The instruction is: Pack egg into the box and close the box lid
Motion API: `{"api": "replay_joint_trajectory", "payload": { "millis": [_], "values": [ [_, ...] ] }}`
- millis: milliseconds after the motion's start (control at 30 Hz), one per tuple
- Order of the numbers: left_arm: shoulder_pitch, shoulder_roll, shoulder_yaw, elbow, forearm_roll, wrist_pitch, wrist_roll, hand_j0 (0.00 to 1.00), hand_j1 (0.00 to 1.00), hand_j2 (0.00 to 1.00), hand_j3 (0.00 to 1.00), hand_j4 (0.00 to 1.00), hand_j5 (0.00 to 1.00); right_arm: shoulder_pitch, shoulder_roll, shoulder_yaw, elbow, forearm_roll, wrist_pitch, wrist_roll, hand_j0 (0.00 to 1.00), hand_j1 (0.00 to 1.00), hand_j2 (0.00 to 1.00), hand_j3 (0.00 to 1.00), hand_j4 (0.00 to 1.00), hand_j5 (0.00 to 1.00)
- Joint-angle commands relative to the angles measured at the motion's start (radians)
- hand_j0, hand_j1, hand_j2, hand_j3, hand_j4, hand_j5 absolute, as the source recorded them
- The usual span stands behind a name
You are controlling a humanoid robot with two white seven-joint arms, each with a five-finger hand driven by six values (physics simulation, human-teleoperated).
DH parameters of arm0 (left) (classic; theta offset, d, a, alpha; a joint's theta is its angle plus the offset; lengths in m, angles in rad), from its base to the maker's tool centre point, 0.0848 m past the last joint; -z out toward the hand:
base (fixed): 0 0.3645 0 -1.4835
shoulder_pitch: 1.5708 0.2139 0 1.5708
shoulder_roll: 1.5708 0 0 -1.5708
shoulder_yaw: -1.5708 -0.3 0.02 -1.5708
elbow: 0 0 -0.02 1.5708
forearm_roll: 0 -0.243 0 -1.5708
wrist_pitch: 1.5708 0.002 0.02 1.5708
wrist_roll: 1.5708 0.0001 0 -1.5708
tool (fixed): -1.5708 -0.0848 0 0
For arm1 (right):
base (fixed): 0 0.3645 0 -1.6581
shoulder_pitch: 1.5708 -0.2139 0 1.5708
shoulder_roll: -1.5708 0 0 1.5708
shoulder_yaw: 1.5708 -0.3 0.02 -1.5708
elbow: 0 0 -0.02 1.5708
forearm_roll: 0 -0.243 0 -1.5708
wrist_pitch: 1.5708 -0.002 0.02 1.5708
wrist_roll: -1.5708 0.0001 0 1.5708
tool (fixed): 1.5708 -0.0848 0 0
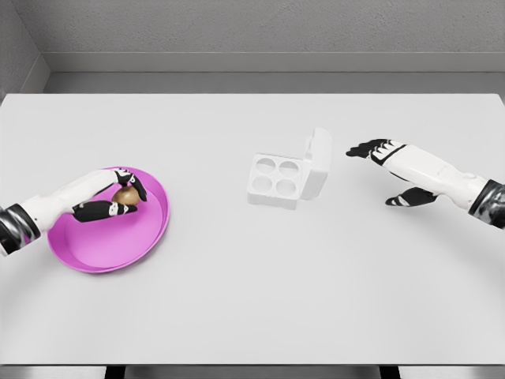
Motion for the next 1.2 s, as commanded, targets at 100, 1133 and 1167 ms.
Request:
{"api": "replay_joint_trajectory", "payload": {
  "millis": [100,1133,1167],
  "values": [
    [-0.012,-0.006,0.001,-0.002,0.009,0.0,-0.001,0.38,0.38,0.38,0.38,0.38,0.38,0.0,0.005,0.001,0.007,-0.007,0.001,-0.001,1.0,1.0,1.0,1.0,1.0,1.0],
    [-0.04,-0.13,0.023,0.003,0.046,-0.001,0.001,0.35,0.35,0.35,0.35,0.35,0.35,-0.015,0.001,-0.001,0.025,-0.008,0.001,-0.001,1.0,1.0,1.0,1.0,1.0,1.0],
    [-0.041,-0.142,0.023,0.003,0.046,-0.001,0.001,0.35,0.35,0.35,0.35,0.35,0.35,-0.015,-0.001,-0.001,0.025,-0.007,0.001,-0.001,1.0,1.0,1.0,1.0,1.0,1.0]
  ]
}}
